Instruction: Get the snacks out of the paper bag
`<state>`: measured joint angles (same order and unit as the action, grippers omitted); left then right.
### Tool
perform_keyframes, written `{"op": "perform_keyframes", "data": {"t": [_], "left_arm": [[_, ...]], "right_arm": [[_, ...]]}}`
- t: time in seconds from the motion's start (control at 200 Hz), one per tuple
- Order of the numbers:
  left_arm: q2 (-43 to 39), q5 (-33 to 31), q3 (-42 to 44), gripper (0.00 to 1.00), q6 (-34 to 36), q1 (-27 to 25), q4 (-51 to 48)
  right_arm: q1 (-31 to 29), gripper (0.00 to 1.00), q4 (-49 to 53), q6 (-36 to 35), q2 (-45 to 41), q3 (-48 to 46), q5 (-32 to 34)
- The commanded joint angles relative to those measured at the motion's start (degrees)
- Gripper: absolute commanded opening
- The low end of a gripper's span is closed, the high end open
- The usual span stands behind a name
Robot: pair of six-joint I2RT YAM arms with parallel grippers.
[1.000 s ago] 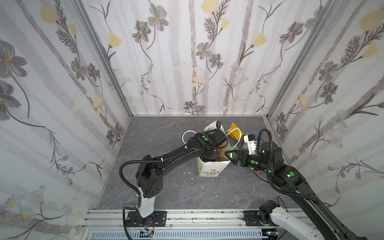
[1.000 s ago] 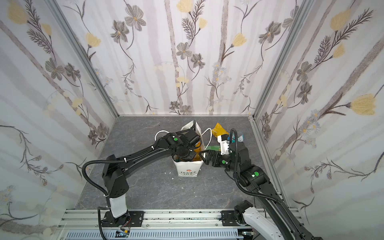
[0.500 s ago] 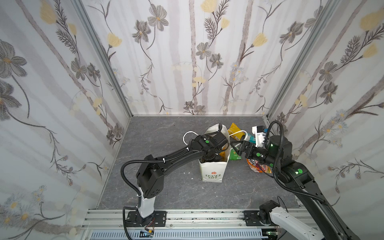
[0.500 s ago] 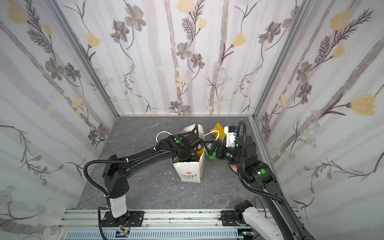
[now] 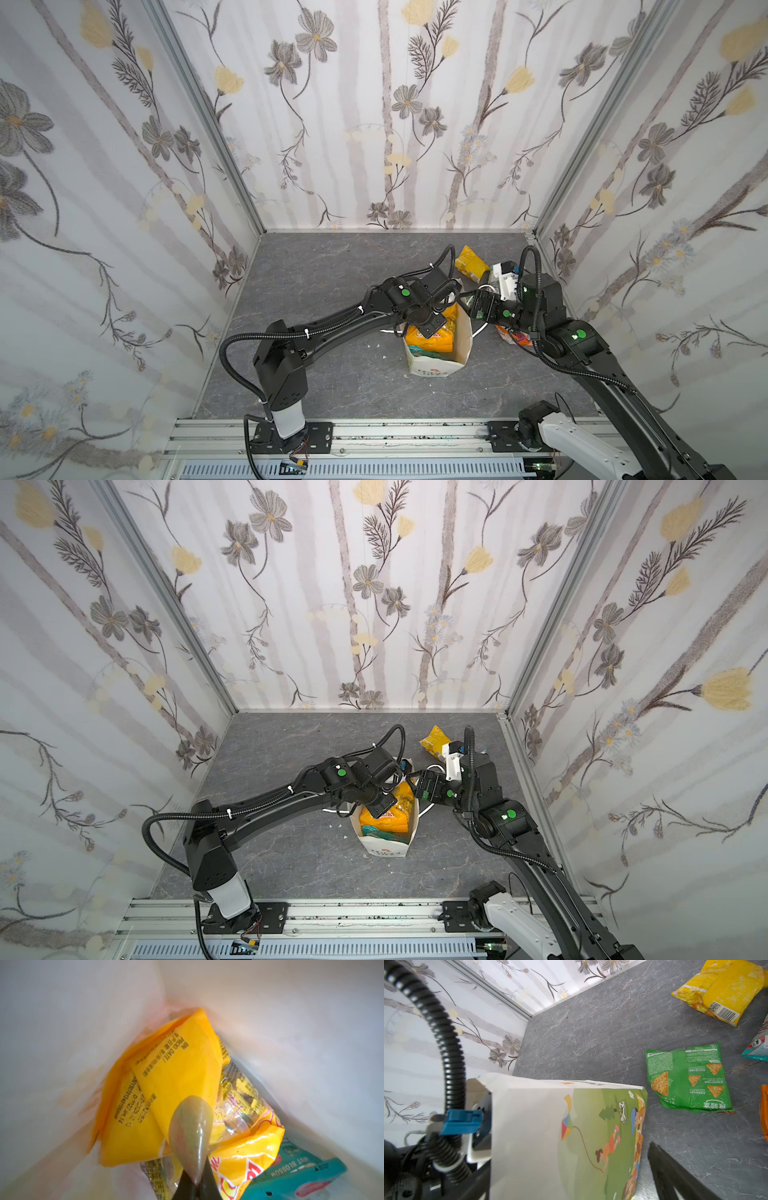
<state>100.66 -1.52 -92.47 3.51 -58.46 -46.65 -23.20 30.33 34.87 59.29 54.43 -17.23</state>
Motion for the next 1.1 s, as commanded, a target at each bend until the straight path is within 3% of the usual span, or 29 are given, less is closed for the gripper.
{"op": "perform_keyframes", "data": {"t": [0.0, 0.365, 0.734, 1.099], "left_arm": [[0.16, -4.9, -1.65, 0.0, 0.85, 0.01, 2.23], [-0.36, -4.12, -7.81, 0.0, -4.23, 0.95, -2.93], [-1.41, -3.49, -12.4, 0.0, -4.64, 1.42, -7.49], [-1.78, -9.94, -18.0, 0.0, -3.79, 2.38, -9.74]], "right_arm": [[0.18, 1.0, -0.65, -0.55, -0.44, 1.99, -0.08], [1.38, 1.0, 1.77, -1.01, -0.59, 8.18, 1.26], [2.19, 1.0, 2.07, -2.12, 2.34, 6.92, 1.15], [2.2, 1.0, 1.31, -1.46, 1.11, 10.25, 1.53]]}}
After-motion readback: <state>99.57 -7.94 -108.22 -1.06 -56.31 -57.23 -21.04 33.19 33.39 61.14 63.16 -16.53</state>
